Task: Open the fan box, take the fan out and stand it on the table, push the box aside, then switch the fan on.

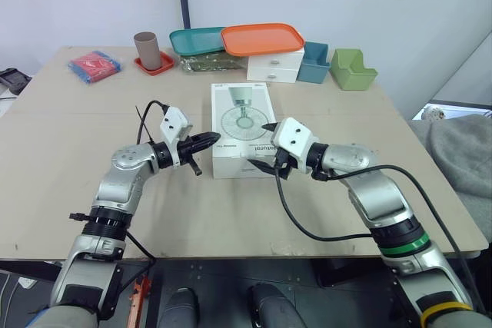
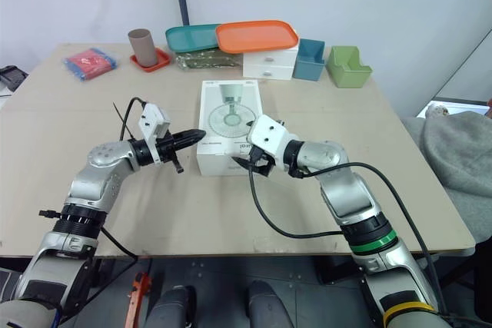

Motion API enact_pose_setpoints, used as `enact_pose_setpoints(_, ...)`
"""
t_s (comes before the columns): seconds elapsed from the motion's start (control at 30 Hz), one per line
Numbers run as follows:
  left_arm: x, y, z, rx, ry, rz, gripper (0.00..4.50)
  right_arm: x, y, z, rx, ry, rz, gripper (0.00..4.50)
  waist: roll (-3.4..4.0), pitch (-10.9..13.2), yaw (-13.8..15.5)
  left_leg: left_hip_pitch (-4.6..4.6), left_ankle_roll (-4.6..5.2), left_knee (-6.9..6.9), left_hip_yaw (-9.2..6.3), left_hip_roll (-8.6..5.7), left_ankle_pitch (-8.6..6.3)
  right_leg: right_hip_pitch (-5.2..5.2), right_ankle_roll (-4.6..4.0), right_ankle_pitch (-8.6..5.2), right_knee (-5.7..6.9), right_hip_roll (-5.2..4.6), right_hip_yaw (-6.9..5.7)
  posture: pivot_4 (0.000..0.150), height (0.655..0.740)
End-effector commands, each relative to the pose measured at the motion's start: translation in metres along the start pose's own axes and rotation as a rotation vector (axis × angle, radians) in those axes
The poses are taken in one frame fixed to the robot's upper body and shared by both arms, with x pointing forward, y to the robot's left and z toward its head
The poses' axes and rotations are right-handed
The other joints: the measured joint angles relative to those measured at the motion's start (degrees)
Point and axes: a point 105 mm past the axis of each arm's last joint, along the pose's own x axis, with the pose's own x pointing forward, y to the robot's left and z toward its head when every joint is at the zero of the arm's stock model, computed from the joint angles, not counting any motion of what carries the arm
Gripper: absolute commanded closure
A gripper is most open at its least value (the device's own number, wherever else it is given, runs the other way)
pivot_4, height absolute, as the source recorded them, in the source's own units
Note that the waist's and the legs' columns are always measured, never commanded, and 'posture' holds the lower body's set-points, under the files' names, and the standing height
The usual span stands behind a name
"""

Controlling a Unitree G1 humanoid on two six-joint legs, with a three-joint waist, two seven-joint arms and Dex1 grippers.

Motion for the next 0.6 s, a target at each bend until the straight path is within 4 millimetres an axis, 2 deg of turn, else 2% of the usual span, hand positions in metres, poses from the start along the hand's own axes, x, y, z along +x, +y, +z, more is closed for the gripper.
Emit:
enact_pose_setpoints(0.03, 0.002, -0.003, 0.009, 0.033, -0.032, -0.004, 4.42, -0.001, -0.011, 0.013, -0.034, -0.031, -0.045, 0.0, 0.0, 0.0, 0.0, 0.0, 0.0, 0.0, 0.0, 0.0, 0.0, 0.0, 0.0, 0.0, 0.0, 0.0, 0.0, 0.15, 0.74)
enact_pose_setpoints(0.43, 0.0, -0.005, 0.005, 0.037, -0.021, -0.005, 4.42, -0.002, -0.022, 0.014, -0.012, -0.032, -0.095, 0.0, 0.0, 0.0, 0.0, 0.01, 0.0, 0.01, 0.0, 0.0, 0.01, 0.01, 0.0, 0.02, 0.0, 0.0, 0.0, 0.15, 0.74)
enact_pose_setpoints(0.6, 0.002, -0.006, 0.001, 0.045, -0.008, -0.014, 4.42, -0.009, -0.025, 0.028, 0.056, -0.11, -0.093, 0.0, 0.0, 0.0, 0.0, 0.01, 0.0, 0.01, 0.0, 0.0, 0.01, 0.01, 0.0, 0.03, 0.0, 0.0, 0.0, 0.15, 0.74)
